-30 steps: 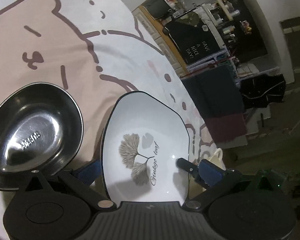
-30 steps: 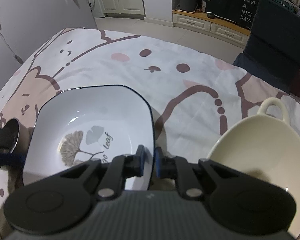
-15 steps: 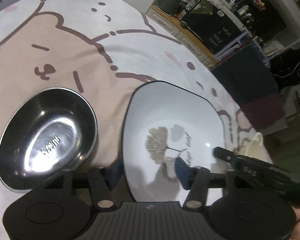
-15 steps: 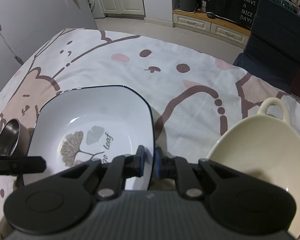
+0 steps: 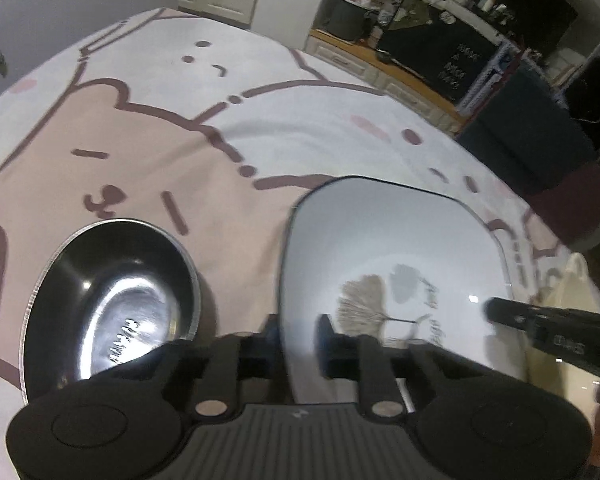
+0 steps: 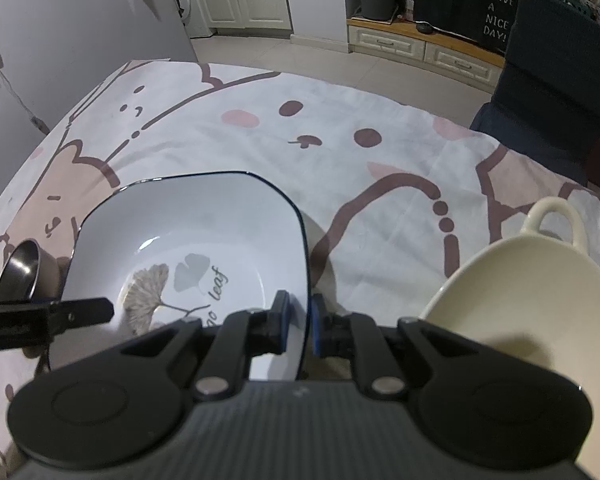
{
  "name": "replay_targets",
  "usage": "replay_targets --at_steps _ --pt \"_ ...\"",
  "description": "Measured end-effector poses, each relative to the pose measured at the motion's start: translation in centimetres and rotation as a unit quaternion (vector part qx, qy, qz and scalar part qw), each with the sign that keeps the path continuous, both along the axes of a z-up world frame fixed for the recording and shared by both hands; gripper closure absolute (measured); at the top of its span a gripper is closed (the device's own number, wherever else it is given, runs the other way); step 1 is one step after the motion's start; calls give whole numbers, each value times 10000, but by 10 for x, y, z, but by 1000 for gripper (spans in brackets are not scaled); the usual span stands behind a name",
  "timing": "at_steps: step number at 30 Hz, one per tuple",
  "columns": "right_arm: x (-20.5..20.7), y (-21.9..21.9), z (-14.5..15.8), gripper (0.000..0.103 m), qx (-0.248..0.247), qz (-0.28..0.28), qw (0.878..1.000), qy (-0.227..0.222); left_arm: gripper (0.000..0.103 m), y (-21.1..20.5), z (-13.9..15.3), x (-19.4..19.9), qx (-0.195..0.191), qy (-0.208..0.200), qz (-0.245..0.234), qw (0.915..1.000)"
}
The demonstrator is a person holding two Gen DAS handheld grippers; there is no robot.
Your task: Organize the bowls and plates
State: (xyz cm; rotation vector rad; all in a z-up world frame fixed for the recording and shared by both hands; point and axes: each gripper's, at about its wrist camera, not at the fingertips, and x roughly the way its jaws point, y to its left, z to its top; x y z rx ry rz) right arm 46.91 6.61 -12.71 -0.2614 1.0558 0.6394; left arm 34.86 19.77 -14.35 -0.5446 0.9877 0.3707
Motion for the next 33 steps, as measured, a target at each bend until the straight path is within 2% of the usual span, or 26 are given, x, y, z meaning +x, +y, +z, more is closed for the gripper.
replay_targets --at_steps 3,6,9,12,18,25,33 --pt "-2 0 1 90 -11 23 10000 -62 88 5 1 -1 -104 3 25 9999" --pt "-5 -2 1 91 94 -38 9999 -69 88 3 7 -3 72 -11 34 10000" --pt "-9 -5 8 91 243 -15 9997 -97 88 5 22 -8 175 -199 19 9996" --pt "-16 -9 24 92 460 -53 9988 -184 88 6 41 -16 183 -482 24 9987" --pt "-43 -29 80 93 803 -35 9948 -618 88 -10 86 -42 162 -1041 -207 9942" --pt "-100 -87 122 93 888 -289 9913 -928 88 -57 115 -74 7 -1300 -820 9881" --pt "-178 -183 123 93 1006 -884 9870 -891 88 -116 115 -113 -212 -1284 -1603 9784"
